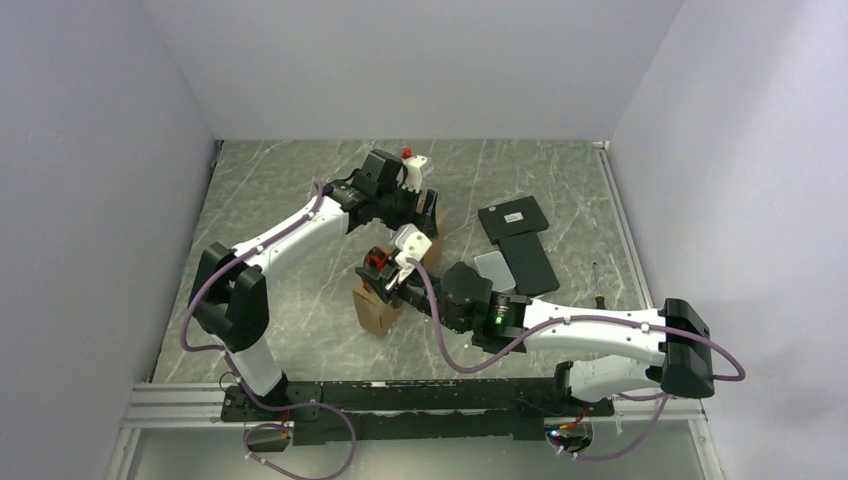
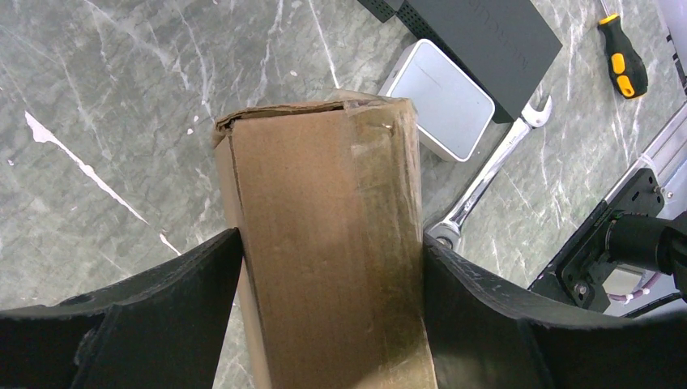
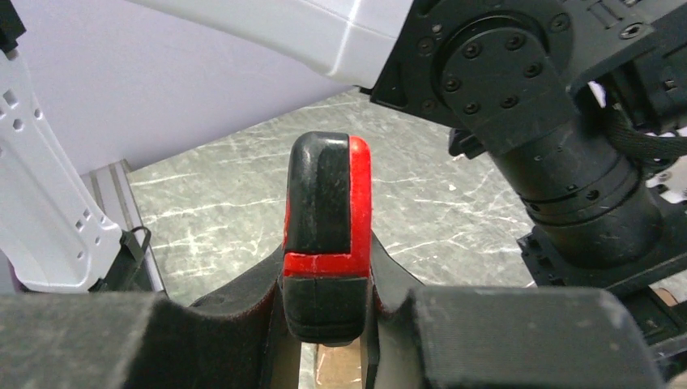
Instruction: Unpack the express box
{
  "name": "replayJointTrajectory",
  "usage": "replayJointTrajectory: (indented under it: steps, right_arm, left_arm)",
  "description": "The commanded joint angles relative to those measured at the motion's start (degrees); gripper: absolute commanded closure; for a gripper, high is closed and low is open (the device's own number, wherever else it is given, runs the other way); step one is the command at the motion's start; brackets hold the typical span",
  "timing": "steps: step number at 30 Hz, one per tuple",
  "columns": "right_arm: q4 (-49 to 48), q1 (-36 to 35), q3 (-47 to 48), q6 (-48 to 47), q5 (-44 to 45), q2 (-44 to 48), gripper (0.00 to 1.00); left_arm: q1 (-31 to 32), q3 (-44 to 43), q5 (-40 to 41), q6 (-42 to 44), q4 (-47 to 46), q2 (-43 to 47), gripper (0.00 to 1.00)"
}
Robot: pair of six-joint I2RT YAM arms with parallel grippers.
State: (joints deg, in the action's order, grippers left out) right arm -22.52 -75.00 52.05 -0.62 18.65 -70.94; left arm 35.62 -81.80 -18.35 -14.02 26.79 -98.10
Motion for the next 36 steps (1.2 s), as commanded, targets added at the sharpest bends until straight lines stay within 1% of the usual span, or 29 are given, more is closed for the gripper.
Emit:
replayJointTrajectory:
  steps: [1, 7, 13, 17, 36]
  right_arm:
    - [-3.35, -0.32, 3.14, 0.51, -2.76, -0.36, 1.00]
    - [-2.88, -0.32, 3.24, 0.53, -2.22, -0.67, 1.00]
    - [-2.55, -0.37, 3.86, 2.25, -3.61, -0.18, 1.00]
    - [-2.52, -0.49, 4.29, 1.70, -3.72, 0.14, 1.00]
    - [-2.92, -0.50, 2.73, 1.15, -1.02, -2.01, 1.00]
  left_arm:
    - [-0.02, -0.15, 0.15, 1.72, 0.31, -1.83, 0.22]
    - [-0.02, 0.17, -0.17, 1.50, -0.03, -1.64, 0.22]
    - [-0.02, 0.23, -0.55, 1.44, 0.18, -1.78, 0.23]
    - [-0.02, 0.27, -0.32, 1.63, 0.12, -1.49, 0.23]
    - [-0.02, 0.12, -0.37, 1.82, 0.38, -1.91, 0.23]
